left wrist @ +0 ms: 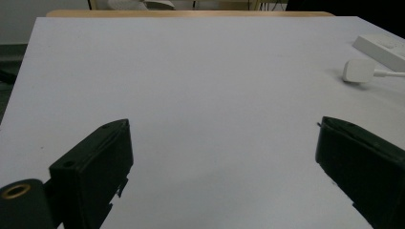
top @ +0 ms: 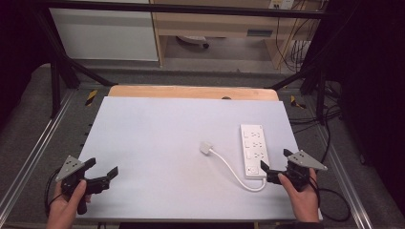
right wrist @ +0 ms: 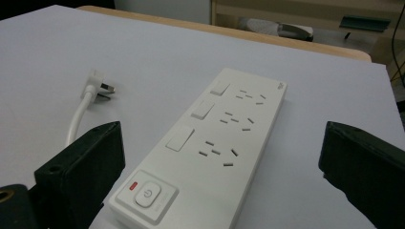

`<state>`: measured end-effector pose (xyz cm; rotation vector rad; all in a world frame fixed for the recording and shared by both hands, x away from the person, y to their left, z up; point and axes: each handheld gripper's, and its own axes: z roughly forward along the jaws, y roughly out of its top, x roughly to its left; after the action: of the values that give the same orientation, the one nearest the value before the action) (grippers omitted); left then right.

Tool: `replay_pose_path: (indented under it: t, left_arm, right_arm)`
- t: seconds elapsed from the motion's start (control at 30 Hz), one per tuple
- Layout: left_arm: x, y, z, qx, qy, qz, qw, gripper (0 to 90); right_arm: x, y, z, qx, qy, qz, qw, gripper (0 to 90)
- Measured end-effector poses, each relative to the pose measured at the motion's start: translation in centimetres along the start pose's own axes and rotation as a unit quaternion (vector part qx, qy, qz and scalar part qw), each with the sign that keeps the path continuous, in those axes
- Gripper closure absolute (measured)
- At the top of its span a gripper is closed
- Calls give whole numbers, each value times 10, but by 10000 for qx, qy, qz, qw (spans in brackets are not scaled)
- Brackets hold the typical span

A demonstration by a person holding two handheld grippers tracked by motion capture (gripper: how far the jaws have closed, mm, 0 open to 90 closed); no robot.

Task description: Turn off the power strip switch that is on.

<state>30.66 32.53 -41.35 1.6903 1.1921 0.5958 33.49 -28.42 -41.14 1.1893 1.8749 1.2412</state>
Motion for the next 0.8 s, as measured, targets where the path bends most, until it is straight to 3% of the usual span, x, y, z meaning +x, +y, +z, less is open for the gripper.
replay_pose_path:
  t: [0.17, 0.47, 0.8]
  left_arm:
    - [-1, 0, 0, 7, -5, 34, 10000, 53]
    - [-2, 0, 1, 14, -26, 28, 10000, 53]
    - [-2, 0, 2, 33, -31, 48, 10000, 53]
  right_arm:
    - [5, 8, 2, -151, -102, 66, 9998, 34]
    - [11, 20, 5, -283, -198, -94, 9994, 59]
    - [8, 34, 10, -449, -311, -38, 9985, 60]
